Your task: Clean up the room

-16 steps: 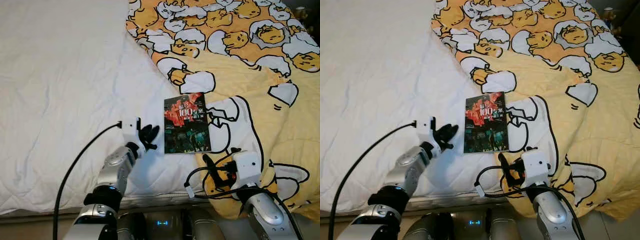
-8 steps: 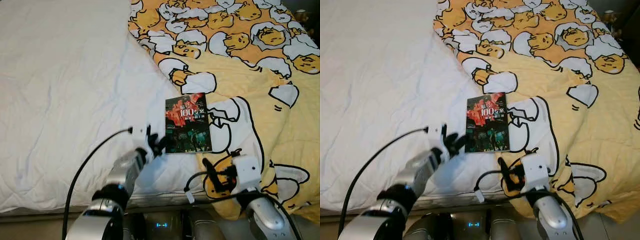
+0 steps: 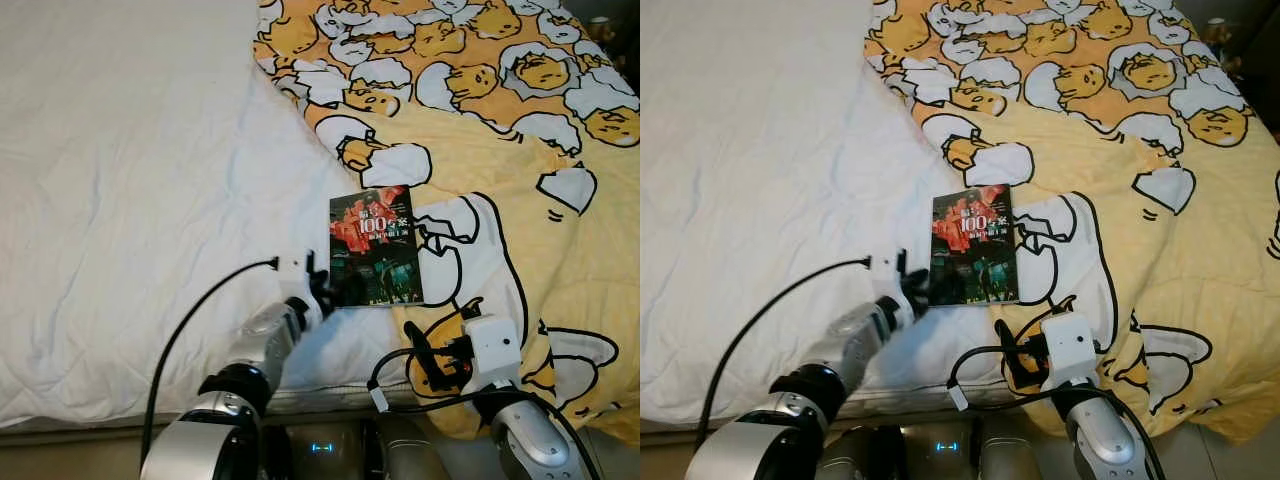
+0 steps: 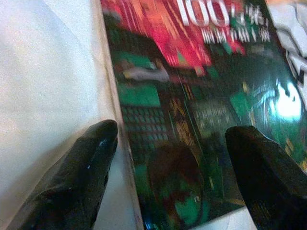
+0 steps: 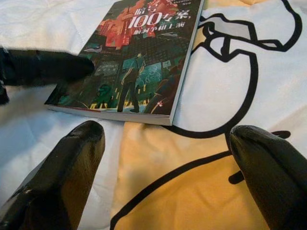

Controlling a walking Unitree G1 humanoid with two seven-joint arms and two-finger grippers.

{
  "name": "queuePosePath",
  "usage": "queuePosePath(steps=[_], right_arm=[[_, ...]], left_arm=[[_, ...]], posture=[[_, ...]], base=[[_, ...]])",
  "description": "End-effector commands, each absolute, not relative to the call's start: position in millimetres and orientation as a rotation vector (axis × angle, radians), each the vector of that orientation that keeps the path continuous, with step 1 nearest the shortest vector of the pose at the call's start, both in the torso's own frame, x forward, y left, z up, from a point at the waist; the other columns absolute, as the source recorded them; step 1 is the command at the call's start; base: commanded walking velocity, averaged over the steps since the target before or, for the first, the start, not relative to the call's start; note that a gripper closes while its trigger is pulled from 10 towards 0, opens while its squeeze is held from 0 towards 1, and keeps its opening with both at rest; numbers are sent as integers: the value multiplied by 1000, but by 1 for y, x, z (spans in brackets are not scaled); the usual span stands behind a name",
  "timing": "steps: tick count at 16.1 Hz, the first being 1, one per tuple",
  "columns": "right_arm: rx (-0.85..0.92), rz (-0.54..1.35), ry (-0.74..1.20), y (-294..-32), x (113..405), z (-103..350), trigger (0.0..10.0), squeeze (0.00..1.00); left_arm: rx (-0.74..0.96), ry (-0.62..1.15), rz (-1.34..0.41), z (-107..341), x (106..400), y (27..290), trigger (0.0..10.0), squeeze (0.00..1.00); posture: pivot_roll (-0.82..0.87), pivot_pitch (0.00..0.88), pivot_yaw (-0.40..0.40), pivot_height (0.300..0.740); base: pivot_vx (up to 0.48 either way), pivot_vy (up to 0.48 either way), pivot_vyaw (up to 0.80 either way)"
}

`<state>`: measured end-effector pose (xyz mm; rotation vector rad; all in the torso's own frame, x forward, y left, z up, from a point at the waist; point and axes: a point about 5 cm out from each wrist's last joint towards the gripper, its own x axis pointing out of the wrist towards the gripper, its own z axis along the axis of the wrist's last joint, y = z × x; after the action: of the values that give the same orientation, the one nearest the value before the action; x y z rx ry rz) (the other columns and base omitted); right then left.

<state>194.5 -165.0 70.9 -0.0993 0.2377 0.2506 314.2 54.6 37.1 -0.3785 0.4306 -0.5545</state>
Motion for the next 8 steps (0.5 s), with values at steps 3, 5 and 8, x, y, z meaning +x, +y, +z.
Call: queuePosePath(steps=[3, 5, 8], right_arm=[[-107, 262, 232, -164, 192, 75, 10000, 0], [-108, 261, 238, -164, 191, 74, 10000, 0], [-105, 259, 242, -164, 191, 73, 10000, 0]], left_arm=[[-371, 477, -561, 31, 309, 46, 10000, 0], [-452, 477, -616, 35, 306, 27, 10000, 0], [-387, 576, -625, 21, 294, 17, 10000, 0]], posture=[[-347, 232, 21, 731], [-351, 234, 22, 731], [-349, 233, 25, 731]], base=[[0, 0, 0], [0, 0, 0], [0, 0, 0]])
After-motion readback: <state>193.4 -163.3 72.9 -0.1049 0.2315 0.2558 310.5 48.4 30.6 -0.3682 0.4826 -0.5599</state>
